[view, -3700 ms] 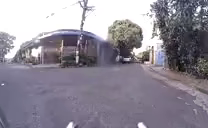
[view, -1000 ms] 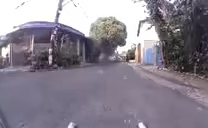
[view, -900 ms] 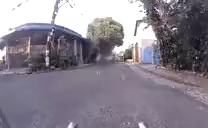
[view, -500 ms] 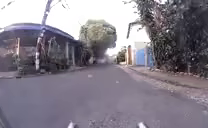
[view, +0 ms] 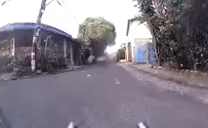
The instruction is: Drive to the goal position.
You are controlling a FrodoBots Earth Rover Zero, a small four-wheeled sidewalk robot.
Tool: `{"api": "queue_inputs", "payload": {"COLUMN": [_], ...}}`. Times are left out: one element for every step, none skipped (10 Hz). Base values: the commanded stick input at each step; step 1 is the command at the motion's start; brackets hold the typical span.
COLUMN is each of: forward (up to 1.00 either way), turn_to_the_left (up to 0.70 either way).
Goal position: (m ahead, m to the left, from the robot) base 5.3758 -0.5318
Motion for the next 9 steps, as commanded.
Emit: {"api": "queue_inputs", "payload": {"forward": [0.7,0.7,0.7,0.7,0.7,0.7,0.7,0.7,0.7], "turn_to_the_left": [0.0,0.0,0.0,0.0,0.0,0.0,0.0,0.0,0.0]}}
